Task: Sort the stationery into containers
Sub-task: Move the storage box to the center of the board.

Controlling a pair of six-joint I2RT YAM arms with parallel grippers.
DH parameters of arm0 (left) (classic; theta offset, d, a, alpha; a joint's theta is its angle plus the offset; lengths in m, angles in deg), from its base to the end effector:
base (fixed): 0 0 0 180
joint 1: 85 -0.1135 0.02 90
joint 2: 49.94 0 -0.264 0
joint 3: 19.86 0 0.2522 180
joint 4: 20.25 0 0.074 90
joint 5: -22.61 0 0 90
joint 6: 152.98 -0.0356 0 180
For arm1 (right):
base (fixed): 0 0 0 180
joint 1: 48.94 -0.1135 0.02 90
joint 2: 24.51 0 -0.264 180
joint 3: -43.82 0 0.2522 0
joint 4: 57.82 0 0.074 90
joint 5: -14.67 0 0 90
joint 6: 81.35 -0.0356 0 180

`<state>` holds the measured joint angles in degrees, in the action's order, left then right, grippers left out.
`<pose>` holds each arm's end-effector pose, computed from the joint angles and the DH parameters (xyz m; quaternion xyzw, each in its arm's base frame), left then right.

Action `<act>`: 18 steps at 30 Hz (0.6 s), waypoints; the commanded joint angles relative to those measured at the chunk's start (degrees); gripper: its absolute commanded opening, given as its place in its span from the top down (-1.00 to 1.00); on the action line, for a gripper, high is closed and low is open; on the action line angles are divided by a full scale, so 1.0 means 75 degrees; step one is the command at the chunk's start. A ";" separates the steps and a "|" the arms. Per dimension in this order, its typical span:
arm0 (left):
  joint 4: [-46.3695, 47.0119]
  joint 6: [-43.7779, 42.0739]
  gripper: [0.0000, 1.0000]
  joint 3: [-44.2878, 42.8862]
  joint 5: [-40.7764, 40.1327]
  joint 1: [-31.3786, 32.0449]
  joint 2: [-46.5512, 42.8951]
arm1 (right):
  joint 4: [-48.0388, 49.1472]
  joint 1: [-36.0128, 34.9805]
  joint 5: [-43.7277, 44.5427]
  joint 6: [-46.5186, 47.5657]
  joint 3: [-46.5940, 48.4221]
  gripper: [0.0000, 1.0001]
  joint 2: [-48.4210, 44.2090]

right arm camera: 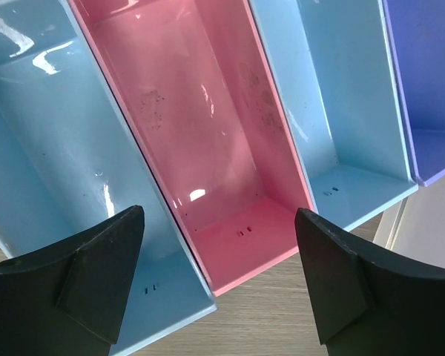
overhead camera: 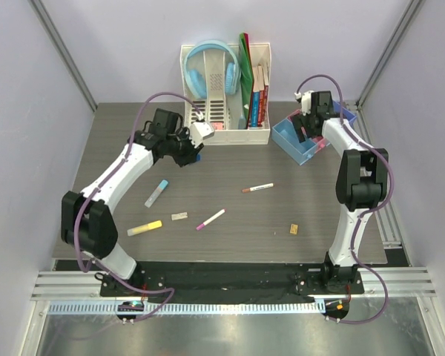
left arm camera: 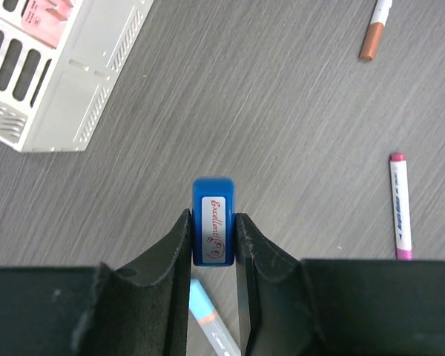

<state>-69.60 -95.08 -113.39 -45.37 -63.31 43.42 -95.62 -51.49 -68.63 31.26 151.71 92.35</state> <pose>0.3274 -0.1446 0.2968 0.4756 0.7903 -0.1472 0.3571 0.4630 0.0165 0.2300 -0.1811 0.9105 -0.1175 0.3527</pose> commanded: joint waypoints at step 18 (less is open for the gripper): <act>-0.0809 0.0166 1.00 0.0206 -0.0440 0.0026 -0.1514 | 0.0110 -0.0024 -0.0132 -0.1888 -0.1230 -0.41 -0.0533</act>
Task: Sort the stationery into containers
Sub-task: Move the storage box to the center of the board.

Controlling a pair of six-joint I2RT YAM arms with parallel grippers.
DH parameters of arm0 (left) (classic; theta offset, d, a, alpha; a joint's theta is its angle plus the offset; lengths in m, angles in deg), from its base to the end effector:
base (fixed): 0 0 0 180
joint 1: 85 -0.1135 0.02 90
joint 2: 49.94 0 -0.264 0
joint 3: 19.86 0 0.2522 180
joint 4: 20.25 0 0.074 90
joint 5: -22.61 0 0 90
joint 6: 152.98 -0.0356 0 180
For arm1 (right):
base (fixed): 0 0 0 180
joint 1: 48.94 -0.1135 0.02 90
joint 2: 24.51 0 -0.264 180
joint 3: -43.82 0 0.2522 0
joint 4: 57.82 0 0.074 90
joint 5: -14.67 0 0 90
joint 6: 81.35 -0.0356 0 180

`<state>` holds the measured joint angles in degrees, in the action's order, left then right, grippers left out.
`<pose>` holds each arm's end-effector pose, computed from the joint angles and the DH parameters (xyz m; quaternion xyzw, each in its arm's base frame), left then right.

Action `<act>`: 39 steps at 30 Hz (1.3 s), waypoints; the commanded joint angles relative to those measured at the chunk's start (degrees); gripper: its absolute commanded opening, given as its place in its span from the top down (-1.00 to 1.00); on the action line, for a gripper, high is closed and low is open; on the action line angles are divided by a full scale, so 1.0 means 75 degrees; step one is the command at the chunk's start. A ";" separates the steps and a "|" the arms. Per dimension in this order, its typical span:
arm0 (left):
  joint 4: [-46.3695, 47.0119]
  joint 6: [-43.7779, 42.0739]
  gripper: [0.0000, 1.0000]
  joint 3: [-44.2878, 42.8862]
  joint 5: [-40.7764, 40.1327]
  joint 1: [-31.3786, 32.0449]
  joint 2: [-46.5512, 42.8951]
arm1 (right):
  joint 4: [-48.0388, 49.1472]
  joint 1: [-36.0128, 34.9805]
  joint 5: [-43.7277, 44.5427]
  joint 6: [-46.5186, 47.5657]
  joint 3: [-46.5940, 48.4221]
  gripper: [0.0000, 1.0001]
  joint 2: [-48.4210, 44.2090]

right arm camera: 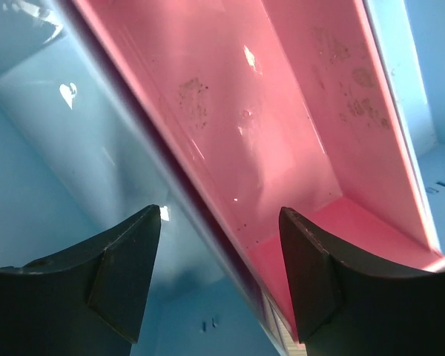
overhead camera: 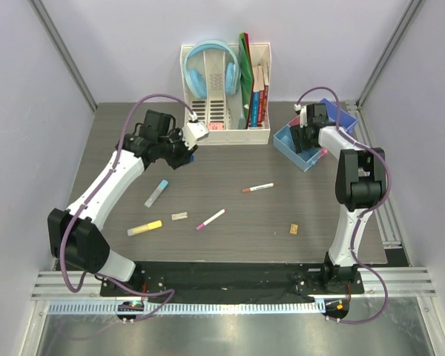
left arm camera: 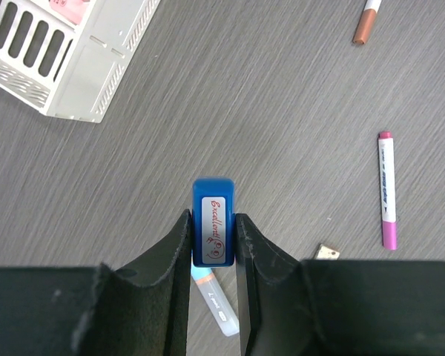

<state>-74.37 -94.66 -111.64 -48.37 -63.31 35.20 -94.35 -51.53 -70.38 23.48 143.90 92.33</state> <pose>0.2939 -0.1294 0.3264 0.4663 0.7943 -0.1223 0.3697 0.4458 0.0171 0.1886 -0.1302 0.9394 -0.0743 0.3084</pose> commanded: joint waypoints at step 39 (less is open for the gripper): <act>-0.0877 0.0158 1.00 0.0090 0.0112 0.0037 -0.0946 | 0.0258 -0.1705 -0.0566 -0.4777 -0.1584 -0.40 -0.1809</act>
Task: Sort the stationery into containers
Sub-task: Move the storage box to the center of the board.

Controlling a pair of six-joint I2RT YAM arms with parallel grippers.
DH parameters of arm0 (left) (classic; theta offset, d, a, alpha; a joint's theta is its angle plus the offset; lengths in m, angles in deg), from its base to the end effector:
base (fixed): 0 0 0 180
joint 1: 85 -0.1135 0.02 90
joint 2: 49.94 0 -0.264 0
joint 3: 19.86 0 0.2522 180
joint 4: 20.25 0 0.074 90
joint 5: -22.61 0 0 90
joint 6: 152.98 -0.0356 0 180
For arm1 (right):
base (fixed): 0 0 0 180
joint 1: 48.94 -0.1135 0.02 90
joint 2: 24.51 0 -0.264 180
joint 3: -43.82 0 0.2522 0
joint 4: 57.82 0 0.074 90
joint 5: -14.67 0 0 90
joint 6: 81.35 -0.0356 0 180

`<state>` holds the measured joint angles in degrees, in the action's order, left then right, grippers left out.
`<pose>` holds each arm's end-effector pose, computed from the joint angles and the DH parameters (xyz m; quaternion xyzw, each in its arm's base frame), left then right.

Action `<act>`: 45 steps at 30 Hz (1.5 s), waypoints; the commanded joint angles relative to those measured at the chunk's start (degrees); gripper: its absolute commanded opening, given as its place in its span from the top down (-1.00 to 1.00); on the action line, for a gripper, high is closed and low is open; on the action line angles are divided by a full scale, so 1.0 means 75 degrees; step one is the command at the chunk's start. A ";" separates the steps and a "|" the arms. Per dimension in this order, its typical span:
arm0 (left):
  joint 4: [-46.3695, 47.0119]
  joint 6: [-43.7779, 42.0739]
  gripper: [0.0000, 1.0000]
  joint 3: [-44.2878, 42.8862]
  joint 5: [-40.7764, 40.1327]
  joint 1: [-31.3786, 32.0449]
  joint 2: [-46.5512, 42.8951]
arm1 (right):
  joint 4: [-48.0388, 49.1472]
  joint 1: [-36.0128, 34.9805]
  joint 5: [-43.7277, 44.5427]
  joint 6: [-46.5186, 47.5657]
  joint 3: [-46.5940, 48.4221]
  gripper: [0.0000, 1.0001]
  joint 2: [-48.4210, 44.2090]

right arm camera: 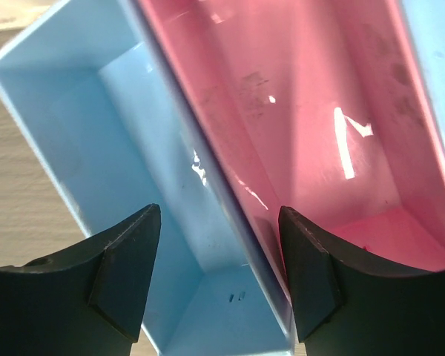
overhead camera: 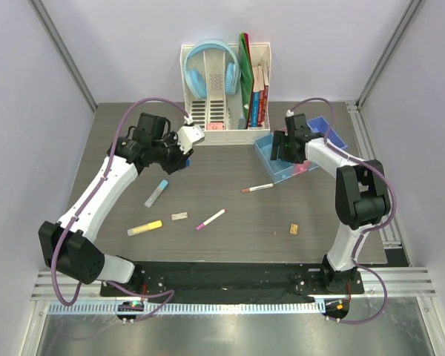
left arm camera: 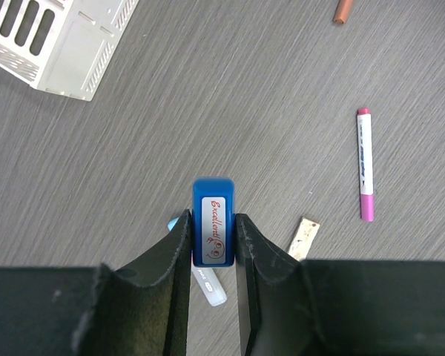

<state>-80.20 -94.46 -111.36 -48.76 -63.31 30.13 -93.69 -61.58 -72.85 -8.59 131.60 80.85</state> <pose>0.2681 -0.1189 0.3428 0.4643 0.7996 -0.1210 0.3611 0.3863 0.0851 0.2039 0.0449 0.9483 0.0610 0.3082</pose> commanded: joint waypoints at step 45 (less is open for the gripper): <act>-0.0813 -0.0091 1.00 0.0438 0.0434 0.0049 -0.1242 | 0.0569 -0.4114 -0.0659 -0.1511 0.3501 -0.31 0.2591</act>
<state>-85.42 -94.75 -108.56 -47.03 -63.20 23.71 -90.59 -90.46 -76.42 -18.99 153.28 98.64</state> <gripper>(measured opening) 0.254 0.657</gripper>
